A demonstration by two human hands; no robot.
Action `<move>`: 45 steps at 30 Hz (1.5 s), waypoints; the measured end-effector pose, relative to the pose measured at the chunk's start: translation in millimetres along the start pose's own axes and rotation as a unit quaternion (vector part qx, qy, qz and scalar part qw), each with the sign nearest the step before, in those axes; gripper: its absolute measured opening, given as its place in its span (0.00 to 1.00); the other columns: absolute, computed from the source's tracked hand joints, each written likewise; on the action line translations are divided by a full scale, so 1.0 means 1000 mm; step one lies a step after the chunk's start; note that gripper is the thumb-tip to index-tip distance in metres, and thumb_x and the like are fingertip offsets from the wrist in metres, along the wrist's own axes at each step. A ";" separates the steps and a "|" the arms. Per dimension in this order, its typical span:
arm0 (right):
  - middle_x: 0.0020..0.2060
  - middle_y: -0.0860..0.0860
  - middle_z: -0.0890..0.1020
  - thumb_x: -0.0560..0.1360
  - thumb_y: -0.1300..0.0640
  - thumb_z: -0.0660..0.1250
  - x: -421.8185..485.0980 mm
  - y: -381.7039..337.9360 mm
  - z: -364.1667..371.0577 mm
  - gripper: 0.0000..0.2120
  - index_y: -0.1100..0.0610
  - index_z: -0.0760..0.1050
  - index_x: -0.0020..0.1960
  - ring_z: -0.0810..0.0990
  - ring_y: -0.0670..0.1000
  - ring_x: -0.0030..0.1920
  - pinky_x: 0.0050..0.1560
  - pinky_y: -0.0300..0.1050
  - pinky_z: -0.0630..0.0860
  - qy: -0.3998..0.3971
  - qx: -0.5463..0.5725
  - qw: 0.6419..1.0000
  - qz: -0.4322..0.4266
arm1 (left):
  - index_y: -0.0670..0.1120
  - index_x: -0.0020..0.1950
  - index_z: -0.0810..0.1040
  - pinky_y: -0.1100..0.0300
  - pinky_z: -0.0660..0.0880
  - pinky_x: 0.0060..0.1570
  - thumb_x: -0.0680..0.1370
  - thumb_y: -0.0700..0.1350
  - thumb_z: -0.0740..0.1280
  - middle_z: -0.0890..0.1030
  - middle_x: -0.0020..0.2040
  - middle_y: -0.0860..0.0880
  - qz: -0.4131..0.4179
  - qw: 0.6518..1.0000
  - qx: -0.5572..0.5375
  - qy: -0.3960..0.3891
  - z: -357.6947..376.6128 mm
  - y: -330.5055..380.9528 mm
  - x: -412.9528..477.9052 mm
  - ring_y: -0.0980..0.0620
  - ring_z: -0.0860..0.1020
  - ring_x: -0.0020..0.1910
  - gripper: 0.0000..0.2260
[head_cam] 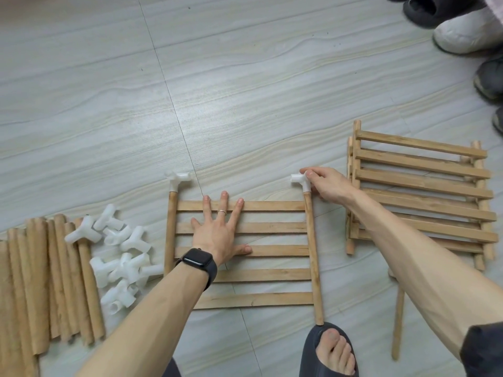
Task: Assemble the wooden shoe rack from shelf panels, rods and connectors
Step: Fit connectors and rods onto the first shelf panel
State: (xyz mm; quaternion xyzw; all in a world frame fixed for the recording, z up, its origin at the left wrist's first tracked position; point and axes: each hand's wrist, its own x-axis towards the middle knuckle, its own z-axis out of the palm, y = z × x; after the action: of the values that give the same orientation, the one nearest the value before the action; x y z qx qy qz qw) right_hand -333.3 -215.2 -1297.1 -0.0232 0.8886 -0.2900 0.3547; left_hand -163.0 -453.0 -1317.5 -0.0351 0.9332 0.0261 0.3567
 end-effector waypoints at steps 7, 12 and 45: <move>0.73 0.57 0.71 0.84 0.43 0.56 -0.018 0.005 0.018 0.27 0.54 0.62 0.80 0.71 0.59 0.72 0.70 0.53 0.66 0.099 -0.009 0.995 0.014 | 0.55 0.80 0.31 0.33 0.59 0.73 0.74 0.74 0.61 0.31 0.81 0.46 -0.019 0.998 -0.059 0.021 -0.019 0.008 0.023 0.30 0.35 0.78 0.51; 0.77 0.57 0.62 0.81 0.41 0.60 -0.062 0.002 0.060 0.32 0.53 0.58 0.80 0.62 0.60 0.74 0.73 0.56 0.63 0.106 -0.188 0.976 -0.044 | 0.54 0.82 0.37 0.38 0.53 0.78 0.77 0.67 0.65 0.36 0.82 0.48 0.019 0.992 -0.122 0.039 -0.047 0.008 0.048 0.35 0.37 0.79 0.47; 0.76 0.49 0.68 0.79 0.37 0.64 -0.148 -0.069 0.186 0.34 0.48 0.60 0.80 0.68 0.50 0.74 0.73 0.46 0.66 -0.051 -0.090 0.984 -0.146 | 0.47 0.55 0.83 0.57 0.77 0.48 0.75 0.65 0.70 0.84 0.51 0.54 -0.046 0.811 -0.564 0.147 0.007 -0.142 -0.143 0.55 0.82 0.48 0.23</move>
State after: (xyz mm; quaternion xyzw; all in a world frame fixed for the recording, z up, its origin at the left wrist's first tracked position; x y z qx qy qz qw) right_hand -114.0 -329.3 -1277.0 -0.1990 0.8789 -0.2556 0.3501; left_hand -39.5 -587.4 -1230.6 -0.2765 0.7934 0.5257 0.1331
